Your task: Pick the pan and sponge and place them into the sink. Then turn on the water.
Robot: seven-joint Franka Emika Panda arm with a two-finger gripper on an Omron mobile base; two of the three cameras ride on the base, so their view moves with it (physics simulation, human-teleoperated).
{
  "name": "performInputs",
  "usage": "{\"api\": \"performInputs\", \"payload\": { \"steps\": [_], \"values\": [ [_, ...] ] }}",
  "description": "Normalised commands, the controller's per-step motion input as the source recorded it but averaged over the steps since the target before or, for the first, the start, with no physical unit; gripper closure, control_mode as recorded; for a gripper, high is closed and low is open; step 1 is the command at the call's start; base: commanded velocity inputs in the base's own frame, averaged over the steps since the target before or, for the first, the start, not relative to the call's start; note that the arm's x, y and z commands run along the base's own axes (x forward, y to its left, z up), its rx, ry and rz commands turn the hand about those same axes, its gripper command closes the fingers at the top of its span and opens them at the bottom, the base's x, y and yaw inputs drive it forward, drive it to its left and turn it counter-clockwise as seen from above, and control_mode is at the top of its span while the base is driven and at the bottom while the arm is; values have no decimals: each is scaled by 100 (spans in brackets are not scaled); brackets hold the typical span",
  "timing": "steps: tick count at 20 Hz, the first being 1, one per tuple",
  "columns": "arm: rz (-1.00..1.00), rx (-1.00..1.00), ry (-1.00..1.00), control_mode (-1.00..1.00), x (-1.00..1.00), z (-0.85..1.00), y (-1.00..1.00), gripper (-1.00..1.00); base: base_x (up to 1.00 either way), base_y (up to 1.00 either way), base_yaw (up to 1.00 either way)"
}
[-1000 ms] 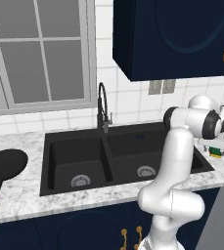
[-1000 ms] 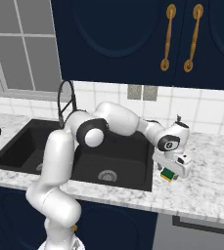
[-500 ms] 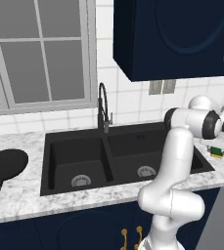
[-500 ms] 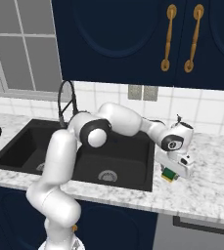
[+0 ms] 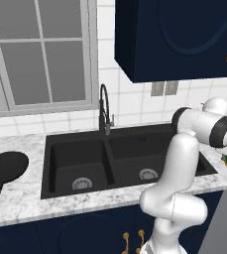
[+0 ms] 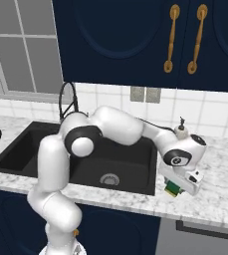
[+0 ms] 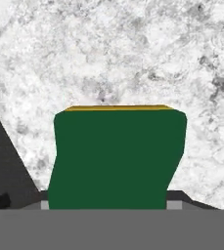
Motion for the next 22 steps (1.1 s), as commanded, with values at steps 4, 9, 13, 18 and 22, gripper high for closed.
{"api": "performInputs", "payload": {
  "steps": [4, 9, 13, 18, 22],
  "values": [
    [8, -7, -21, -100, -100, 68, 98, 100, 0, 0, 0],
    [9, -13, -11, -100, -76, 94, 100, 100, 0, 0, 0],
    [16, -19, -2, -100, -27, 96, 100, 100, 0, 0, 0],
    [22, -14, 3, -100, -32, 71, 100, 100, 0, 0, 0],
    [17, -10, -7, -100, -18, 64, 100, 100, 0, 0, 0]
  ]
}}
